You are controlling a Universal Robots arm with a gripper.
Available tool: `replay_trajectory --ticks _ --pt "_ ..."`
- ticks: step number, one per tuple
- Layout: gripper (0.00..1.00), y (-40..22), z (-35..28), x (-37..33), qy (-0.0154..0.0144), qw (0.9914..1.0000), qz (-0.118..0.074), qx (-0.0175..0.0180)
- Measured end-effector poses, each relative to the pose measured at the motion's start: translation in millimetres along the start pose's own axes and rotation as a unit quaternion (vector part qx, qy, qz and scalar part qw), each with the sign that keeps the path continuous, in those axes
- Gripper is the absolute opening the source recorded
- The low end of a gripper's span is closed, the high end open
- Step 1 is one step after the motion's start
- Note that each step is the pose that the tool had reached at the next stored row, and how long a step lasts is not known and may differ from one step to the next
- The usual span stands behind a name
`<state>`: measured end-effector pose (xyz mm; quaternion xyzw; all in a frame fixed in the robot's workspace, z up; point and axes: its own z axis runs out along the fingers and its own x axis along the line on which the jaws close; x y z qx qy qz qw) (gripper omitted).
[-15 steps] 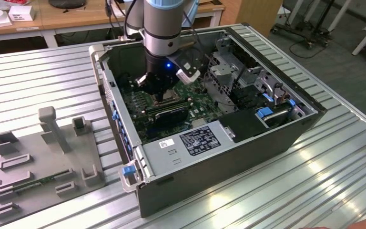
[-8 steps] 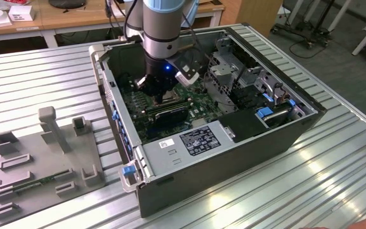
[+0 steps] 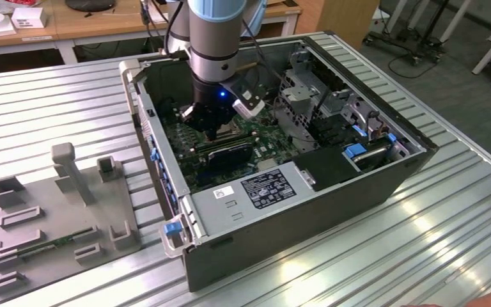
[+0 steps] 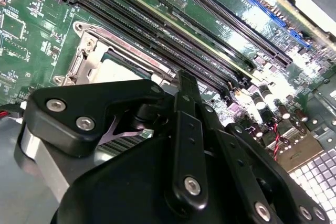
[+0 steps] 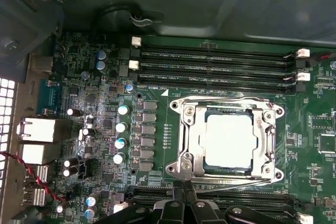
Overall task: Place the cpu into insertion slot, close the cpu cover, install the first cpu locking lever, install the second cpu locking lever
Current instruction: 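Install the second cpu locking lever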
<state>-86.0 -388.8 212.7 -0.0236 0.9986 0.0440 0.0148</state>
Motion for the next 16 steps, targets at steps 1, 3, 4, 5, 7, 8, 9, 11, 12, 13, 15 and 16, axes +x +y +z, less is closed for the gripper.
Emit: replay_trajectory --ticks 1,3,4,5,7,8,9,11,12,13,15,16 --pt "0.10 0.0 0.0 0.0 0.0000 1.00000 0.000 0.0000" --pt "0.10 0.0 0.1 0.1 -0.0001 1.00000 0.000 -0.0001" --pt "0.10 0.0 0.2 0.1 -0.0001 1.00000 0.000 -0.0001" --pt "0.10 0.0 0.6 0.1 -0.0002 1.00000 0.000 -0.0002" --pt "0.10 0.0 1.4 0.1 -0.0001 1.00000 0.000 -0.0002" --pt "0.10 -0.1 1.8 0.2 -0.0001 1.00000 0.000 -0.0001" --pt "0.10 -0.1 2.3 0.2 -0.0001 1.00000 0.000 -0.0001" --pt "0.10 -0.2 3.3 0.3 -0.0001 1.00000 0.000 -0.0001" --pt "0.10 -0.3 3.7 0.4 -0.0001 1.00000 0.000 -0.0001" --pt "0.10 -0.3 4.0 0.5 -0.0001 1.00000 0.000 -0.0001" --pt "0.10 -0.3 4.6 0.7 -0.0001 1.00000 0.000 -0.0001" --pt "0.10 -0.3 4.8 1.1 -0.0001 1.00000 0.000 -0.0001"
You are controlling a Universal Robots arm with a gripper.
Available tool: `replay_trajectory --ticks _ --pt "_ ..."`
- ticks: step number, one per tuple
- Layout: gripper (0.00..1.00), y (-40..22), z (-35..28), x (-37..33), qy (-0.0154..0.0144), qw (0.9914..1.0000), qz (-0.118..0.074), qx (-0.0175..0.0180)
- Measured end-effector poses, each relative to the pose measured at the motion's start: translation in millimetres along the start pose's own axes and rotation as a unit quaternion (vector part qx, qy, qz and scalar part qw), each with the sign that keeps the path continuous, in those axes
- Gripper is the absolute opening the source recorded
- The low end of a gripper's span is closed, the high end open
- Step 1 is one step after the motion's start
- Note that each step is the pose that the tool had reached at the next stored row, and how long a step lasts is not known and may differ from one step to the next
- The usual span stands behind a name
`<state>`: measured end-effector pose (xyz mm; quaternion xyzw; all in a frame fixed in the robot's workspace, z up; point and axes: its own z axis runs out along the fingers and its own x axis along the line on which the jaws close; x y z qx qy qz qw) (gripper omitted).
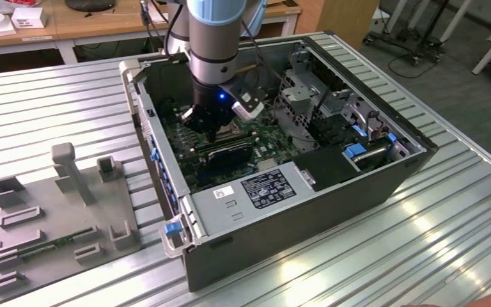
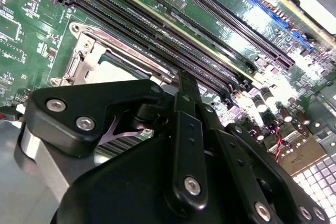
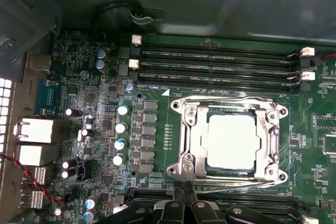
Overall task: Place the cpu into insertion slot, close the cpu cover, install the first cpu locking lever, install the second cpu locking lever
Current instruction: 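Install the second cpu locking lever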
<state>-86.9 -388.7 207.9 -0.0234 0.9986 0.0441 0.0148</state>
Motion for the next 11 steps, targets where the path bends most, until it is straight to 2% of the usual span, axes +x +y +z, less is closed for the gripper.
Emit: replay_trajectory --ticks 11 --pt "0.10 2.3 2.8 2.7 0.0000 1.00000 0.000 -0.0001"
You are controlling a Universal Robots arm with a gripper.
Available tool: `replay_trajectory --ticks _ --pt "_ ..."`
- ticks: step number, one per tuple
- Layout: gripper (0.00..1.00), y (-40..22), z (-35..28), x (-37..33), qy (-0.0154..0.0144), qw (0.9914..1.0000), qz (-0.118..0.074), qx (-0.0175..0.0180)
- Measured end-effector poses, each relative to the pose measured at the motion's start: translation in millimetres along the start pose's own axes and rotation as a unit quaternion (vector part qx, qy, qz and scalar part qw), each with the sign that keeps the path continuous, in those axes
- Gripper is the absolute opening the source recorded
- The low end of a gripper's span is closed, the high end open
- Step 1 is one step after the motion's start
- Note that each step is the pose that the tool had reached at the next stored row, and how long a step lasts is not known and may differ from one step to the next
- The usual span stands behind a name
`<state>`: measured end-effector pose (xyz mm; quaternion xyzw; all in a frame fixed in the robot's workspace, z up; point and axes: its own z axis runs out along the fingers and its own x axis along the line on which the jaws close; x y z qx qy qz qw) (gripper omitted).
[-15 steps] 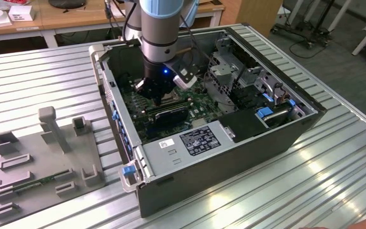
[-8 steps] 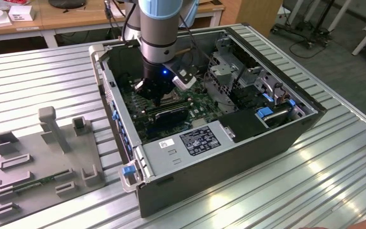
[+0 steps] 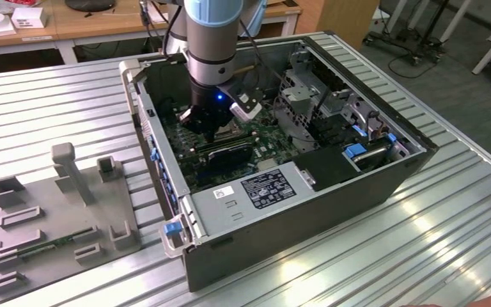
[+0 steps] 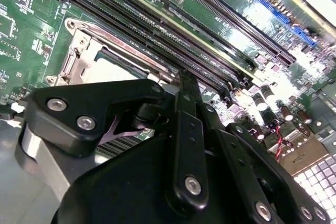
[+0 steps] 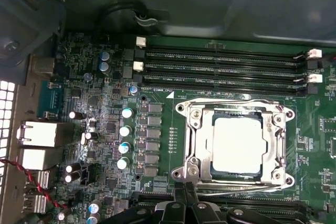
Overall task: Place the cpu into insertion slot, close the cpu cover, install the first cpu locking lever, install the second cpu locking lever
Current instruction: 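Install the second cpu locking lever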
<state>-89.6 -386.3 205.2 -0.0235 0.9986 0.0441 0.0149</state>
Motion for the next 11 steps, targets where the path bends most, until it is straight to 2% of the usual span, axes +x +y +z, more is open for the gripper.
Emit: replay_trajectory --ticks 11 --pt "0.10 4.4 5.2 0.0 0.0001 1.00000 0.000 0.0001"
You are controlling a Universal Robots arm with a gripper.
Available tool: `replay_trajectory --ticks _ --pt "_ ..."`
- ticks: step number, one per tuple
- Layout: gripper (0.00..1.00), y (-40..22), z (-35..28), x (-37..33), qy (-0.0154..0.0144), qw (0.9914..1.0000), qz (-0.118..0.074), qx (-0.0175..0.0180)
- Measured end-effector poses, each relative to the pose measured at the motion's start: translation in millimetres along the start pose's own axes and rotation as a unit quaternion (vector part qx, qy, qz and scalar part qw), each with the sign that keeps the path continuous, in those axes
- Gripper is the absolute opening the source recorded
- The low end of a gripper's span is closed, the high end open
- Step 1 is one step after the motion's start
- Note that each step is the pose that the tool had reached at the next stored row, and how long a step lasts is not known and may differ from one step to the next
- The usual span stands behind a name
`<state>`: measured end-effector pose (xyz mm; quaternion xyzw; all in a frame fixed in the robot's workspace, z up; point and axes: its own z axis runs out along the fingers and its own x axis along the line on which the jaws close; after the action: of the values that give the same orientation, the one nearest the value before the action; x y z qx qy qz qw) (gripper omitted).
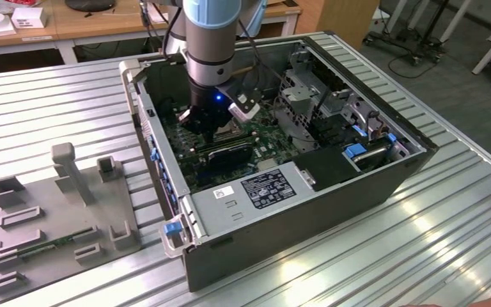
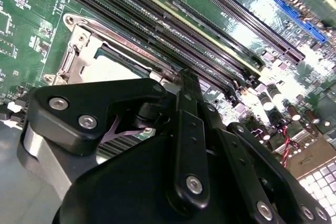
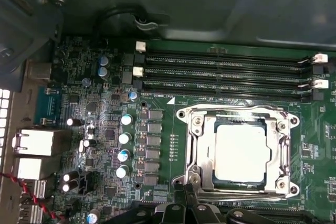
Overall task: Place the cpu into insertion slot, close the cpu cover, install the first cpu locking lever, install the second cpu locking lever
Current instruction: 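Install the second cpu locking lever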
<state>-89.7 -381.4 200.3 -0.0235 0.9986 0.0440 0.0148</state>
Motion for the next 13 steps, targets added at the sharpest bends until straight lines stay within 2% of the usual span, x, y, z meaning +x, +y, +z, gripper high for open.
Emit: replay_trajectory --ticks 13 --pt "0.10 1.4 4.6 0.8 0.0002 1.00000 0.000 0.0003"
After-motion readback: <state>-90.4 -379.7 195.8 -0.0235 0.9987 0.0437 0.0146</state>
